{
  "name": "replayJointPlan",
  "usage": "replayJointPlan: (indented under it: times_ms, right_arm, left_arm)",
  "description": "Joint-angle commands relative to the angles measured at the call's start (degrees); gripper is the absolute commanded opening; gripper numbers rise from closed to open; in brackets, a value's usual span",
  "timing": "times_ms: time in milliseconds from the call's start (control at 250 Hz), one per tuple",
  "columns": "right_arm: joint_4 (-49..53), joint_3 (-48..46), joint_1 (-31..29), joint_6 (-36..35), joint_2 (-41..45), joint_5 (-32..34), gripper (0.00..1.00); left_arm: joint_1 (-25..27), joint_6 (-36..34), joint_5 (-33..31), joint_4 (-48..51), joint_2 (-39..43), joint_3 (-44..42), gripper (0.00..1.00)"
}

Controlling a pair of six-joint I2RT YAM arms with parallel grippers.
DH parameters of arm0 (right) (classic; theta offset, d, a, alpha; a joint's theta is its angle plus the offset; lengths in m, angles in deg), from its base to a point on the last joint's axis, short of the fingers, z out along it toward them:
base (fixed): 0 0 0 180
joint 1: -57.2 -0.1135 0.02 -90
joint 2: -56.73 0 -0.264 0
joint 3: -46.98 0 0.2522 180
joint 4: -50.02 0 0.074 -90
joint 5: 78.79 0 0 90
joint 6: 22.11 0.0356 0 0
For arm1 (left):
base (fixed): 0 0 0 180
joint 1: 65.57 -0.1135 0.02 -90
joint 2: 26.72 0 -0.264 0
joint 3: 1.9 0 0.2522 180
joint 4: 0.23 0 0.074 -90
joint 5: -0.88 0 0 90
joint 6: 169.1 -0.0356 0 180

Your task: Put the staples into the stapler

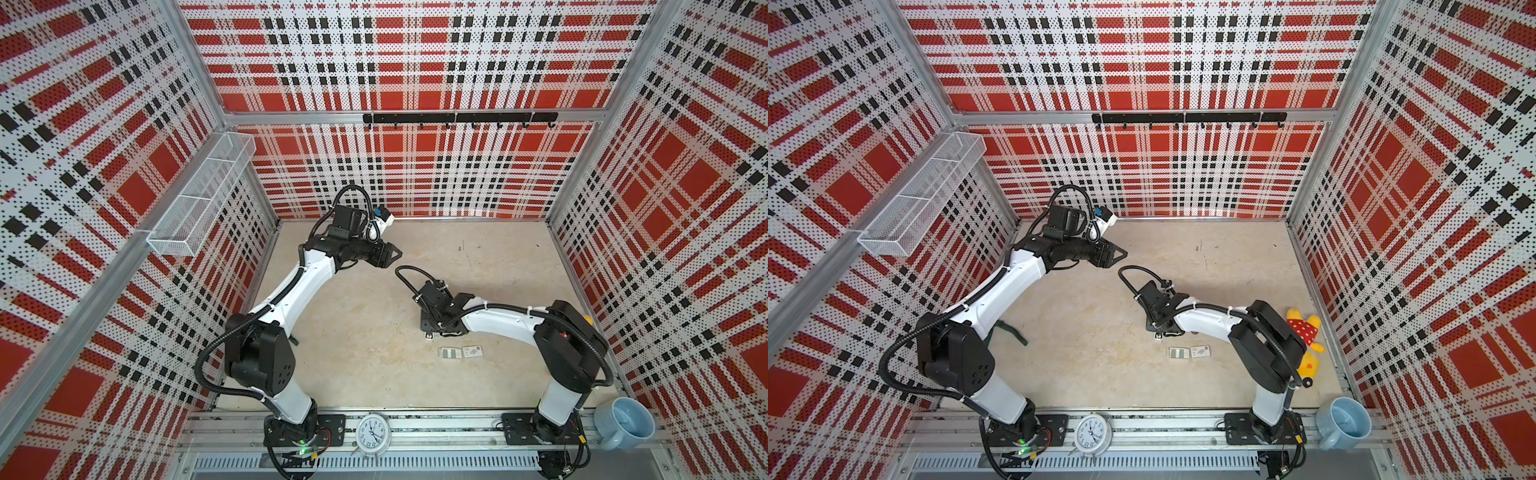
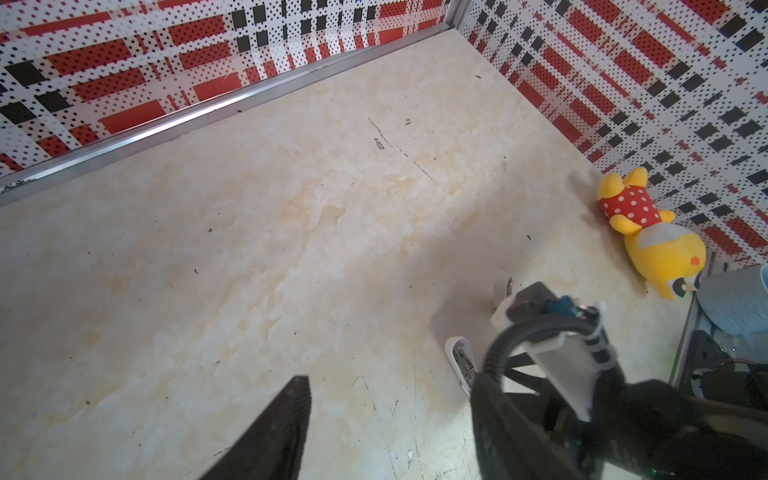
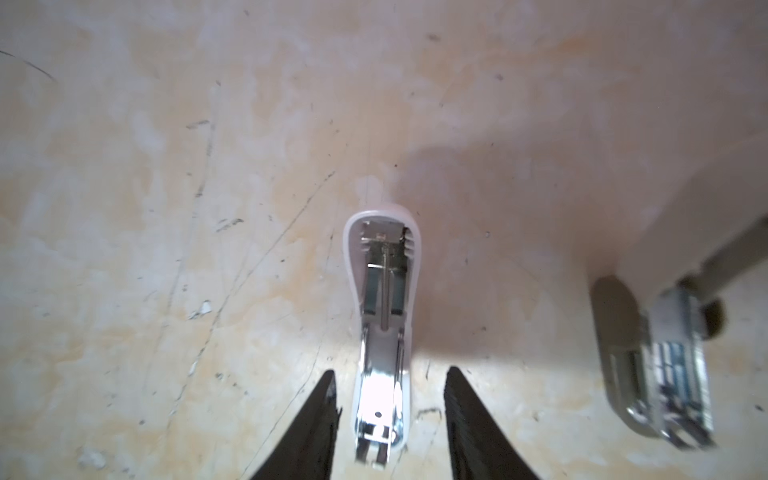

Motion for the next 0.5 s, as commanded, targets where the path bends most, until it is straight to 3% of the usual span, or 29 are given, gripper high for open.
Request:
replayJointPlan:
  times_ms: [0,268,496]
  right_arm:
    - [2.0,-3.1,-0.4,0.0,7.4,2.1,0.42]
    - [1.5,-14.6,-0.5,0.1,20.1,-3.2,0.32]
    - [1.1,-19.6,-0.9,1.2,22.3,-5.5,0.29]
  left_arm:
    - [-0.6,-0.7,-0.9,1.6,-0.3,1.6,0.64]
    - [-0.3,-2.9,2.4,2.0,-1.0,0.1,0.64]
    - [0.5,-3.2,2.7,2.4,-2.7,-0.1,0.64]
